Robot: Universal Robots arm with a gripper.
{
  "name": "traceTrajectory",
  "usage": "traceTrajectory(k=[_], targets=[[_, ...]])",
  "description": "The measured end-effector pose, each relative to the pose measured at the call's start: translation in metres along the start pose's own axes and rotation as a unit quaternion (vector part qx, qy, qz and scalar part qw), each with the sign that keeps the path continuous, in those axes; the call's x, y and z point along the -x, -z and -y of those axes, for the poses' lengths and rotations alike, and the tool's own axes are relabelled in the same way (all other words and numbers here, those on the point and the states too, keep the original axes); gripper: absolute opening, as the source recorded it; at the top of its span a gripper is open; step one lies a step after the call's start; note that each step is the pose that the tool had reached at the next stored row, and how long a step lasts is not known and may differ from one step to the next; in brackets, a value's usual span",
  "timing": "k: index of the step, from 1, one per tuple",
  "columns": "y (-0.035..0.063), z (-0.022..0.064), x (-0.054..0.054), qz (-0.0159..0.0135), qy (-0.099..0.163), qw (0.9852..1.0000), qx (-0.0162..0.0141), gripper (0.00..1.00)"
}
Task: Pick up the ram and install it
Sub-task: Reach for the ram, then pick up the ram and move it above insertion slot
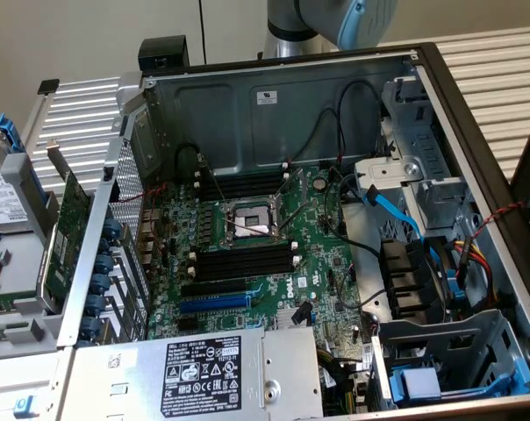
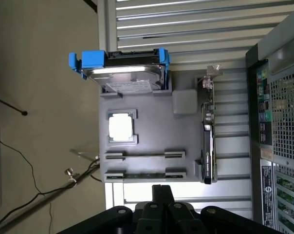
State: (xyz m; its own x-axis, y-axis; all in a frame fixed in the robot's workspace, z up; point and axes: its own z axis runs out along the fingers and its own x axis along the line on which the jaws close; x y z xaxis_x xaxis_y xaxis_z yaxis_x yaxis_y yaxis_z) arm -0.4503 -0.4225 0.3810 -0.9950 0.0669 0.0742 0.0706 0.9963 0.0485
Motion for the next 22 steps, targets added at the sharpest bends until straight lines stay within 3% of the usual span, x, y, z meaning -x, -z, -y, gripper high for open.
traceTrajectory(k=[16,22], targets=[[-0.0001,-0.0003,-0.0014,0.0005,0.002,1.0000,-0.0001,0.11],[-0.0003,-0.0002,-0.0014,-0.0020,0.052,0.9986,-0.0038,0.11]])
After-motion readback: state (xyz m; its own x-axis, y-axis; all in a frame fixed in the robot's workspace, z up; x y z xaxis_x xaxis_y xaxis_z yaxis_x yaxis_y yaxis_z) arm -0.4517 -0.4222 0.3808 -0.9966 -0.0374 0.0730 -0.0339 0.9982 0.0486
